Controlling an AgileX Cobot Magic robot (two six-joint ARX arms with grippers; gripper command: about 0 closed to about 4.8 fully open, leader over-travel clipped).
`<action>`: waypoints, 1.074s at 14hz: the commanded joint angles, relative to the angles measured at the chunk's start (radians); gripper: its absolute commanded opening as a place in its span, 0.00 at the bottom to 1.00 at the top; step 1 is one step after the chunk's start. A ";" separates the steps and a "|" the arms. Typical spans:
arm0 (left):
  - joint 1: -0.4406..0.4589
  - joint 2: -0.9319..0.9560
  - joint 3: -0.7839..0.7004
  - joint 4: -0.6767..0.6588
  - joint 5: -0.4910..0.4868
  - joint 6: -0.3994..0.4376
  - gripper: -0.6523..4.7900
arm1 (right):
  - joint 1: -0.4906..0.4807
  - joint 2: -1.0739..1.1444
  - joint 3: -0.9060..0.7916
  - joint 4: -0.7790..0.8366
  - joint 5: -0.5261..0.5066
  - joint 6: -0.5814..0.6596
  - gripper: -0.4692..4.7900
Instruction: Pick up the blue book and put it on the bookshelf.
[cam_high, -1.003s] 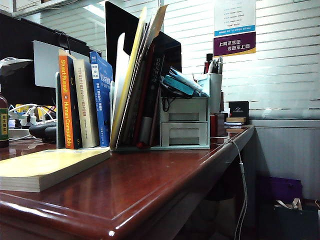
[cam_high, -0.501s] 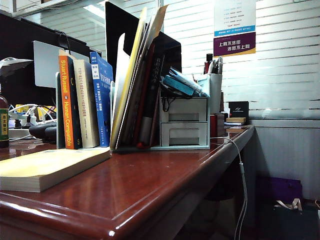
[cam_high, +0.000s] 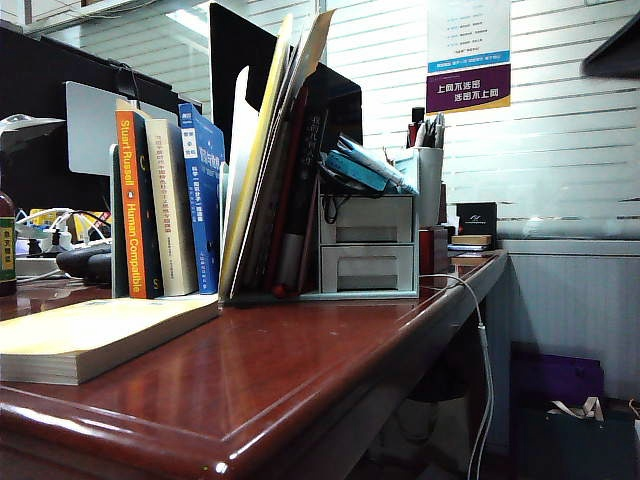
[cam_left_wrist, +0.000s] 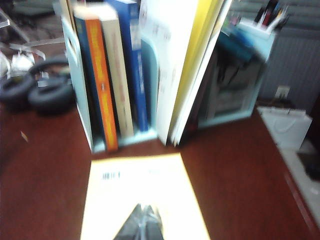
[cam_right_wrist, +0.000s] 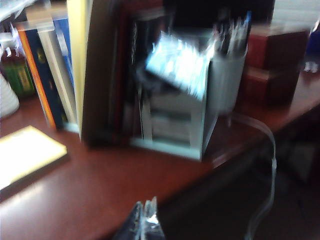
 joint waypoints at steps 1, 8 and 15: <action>0.001 0.002 -0.082 0.081 -0.001 -0.033 0.11 | 0.000 -0.001 0.003 -0.030 0.006 0.000 0.09; 0.067 -0.004 -0.190 0.188 -0.024 -0.089 0.11 | 0.000 -0.001 0.003 -0.031 0.003 0.000 0.09; 0.500 -0.004 -0.203 0.205 0.150 -0.003 0.11 | 0.000 -0.001 0.003 -0.037 0.003 0.000 0.09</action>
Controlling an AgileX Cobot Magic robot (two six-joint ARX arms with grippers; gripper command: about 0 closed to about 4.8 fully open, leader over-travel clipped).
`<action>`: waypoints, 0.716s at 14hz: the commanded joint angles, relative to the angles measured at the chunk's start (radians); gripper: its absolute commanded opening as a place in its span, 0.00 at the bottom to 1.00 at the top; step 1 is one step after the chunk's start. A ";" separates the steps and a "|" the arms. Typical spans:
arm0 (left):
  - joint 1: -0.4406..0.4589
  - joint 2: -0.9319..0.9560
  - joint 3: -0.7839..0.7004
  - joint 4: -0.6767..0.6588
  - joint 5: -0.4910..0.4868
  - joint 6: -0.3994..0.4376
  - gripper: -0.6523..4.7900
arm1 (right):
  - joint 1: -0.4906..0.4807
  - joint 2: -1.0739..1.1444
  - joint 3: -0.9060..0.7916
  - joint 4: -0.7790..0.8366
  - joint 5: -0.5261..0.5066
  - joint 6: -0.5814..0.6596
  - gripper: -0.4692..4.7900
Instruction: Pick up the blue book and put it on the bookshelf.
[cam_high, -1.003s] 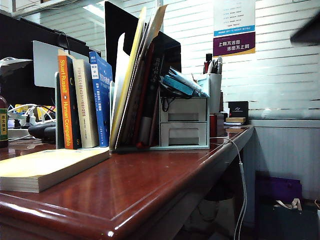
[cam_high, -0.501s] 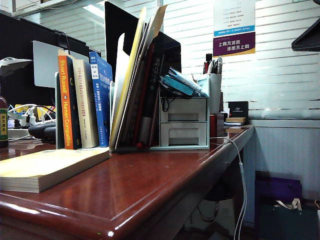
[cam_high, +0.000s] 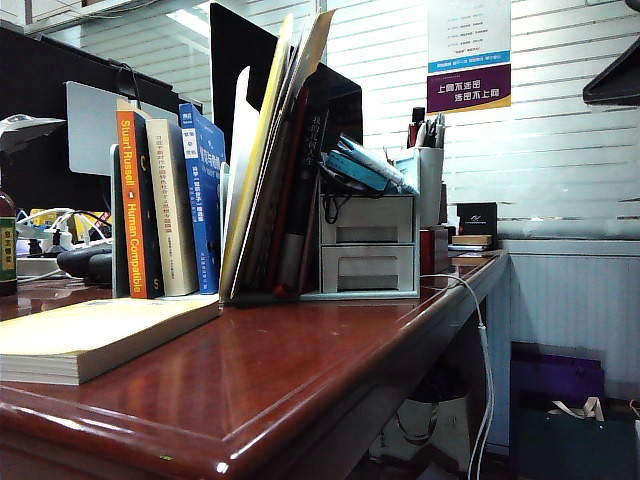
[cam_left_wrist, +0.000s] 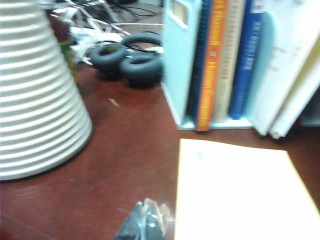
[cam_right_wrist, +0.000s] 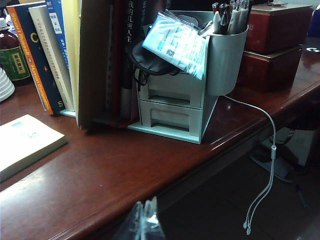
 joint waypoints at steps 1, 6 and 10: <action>-0.031 0.001 -0.001 0.013 -0.114 0.005 0.11 | 0.001 -0.001 0.003 0.010 0.000 0.000 0.09; -0.098 0.001 -0.001 0.005 -0.140 0.005 0.11 | 0.001 -0.001 0.003 0.010 0.000 0.000 0.09; -0.098 0.000 -0.001 0.005 -0.139 0.005 0.11 | 0.001 -0.001 0.003 0.010 0.000 0.000 0.09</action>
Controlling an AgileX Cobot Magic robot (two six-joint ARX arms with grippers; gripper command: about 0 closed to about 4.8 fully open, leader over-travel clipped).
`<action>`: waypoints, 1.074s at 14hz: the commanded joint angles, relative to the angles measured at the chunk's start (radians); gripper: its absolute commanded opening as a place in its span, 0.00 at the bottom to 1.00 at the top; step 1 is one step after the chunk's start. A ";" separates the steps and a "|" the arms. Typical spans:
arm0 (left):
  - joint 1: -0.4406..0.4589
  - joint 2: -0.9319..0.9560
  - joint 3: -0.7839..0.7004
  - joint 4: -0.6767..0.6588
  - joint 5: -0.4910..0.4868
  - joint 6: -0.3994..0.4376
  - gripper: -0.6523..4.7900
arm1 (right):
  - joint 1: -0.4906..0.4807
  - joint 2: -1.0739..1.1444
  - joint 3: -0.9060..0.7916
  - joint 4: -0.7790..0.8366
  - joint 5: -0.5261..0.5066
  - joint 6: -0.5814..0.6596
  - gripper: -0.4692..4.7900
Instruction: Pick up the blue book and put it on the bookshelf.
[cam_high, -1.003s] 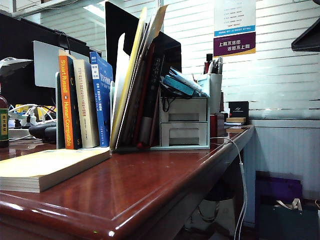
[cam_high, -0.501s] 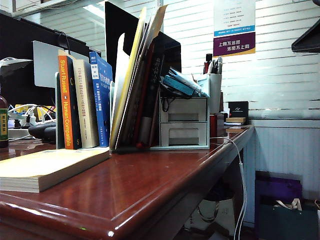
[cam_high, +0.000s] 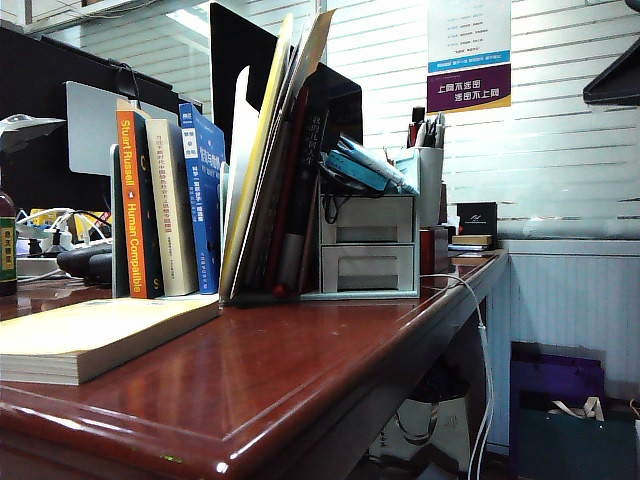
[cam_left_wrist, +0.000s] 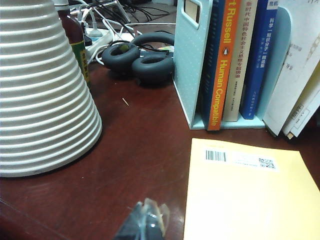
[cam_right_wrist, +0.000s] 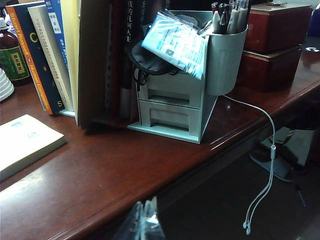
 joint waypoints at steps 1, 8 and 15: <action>0.000 0.001 -0.001 0.008 0.003 0.000 0.11 | 0.001 -0.001 0.003 0.010 0.000 0.000 0.09; 0.000 0.000 -0.001 0.008 0.005 0.000 0.11 | -0.254 -0.460 -0.230 -0.139 0.158 -0.022 0.09; 0.000 0.001 -0.001 0.005 0.005 0.000 0.11 | -0.277 -0.473 -0.230 -0.028 0.156 -0.022 0.09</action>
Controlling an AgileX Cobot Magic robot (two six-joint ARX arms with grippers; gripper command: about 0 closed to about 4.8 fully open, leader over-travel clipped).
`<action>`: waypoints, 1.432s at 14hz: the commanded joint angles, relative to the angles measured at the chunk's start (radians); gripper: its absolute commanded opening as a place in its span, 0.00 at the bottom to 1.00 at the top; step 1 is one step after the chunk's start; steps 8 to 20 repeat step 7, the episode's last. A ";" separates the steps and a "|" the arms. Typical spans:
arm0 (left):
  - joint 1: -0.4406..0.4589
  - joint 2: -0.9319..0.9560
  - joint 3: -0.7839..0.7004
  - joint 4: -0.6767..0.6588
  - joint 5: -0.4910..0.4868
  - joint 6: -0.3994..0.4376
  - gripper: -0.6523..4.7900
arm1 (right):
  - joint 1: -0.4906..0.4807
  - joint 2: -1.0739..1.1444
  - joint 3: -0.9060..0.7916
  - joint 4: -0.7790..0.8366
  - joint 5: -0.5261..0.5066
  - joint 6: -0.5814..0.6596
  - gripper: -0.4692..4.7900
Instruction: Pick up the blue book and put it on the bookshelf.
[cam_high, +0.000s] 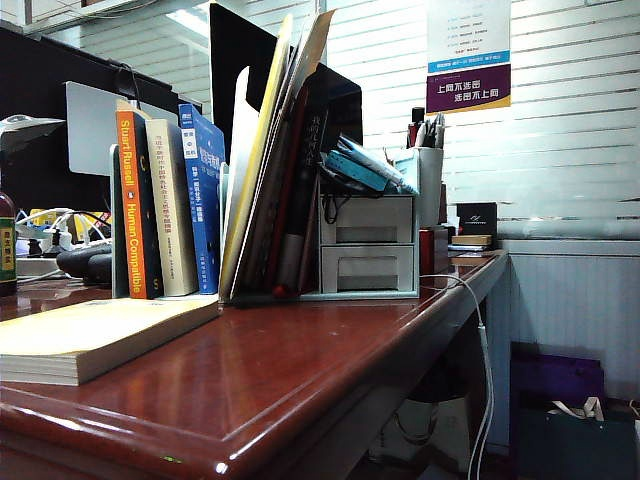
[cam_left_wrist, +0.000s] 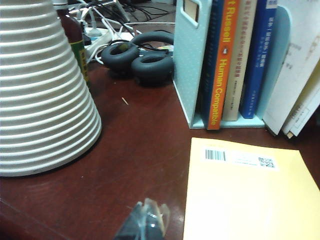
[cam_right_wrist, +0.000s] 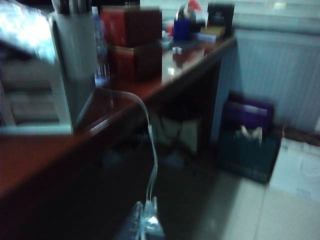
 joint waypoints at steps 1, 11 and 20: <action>0.000 0.001 -0.001 0.008 0.004 0.000 0.11 | -0.001 -0.001 -0.001 0.148 0.000 0.000 0.09; 0.000 0.001 -0.001 0.008 0.004 0.000 0.11 | 0.000 -0.001 -0.001 0.132 0.000 0.000 0.09; 0.000 0.001 -0.001 0.008 0.004 0.000 0.11 | 0.000 -0.001 -0.001 0.132 0.000 0.000 0.09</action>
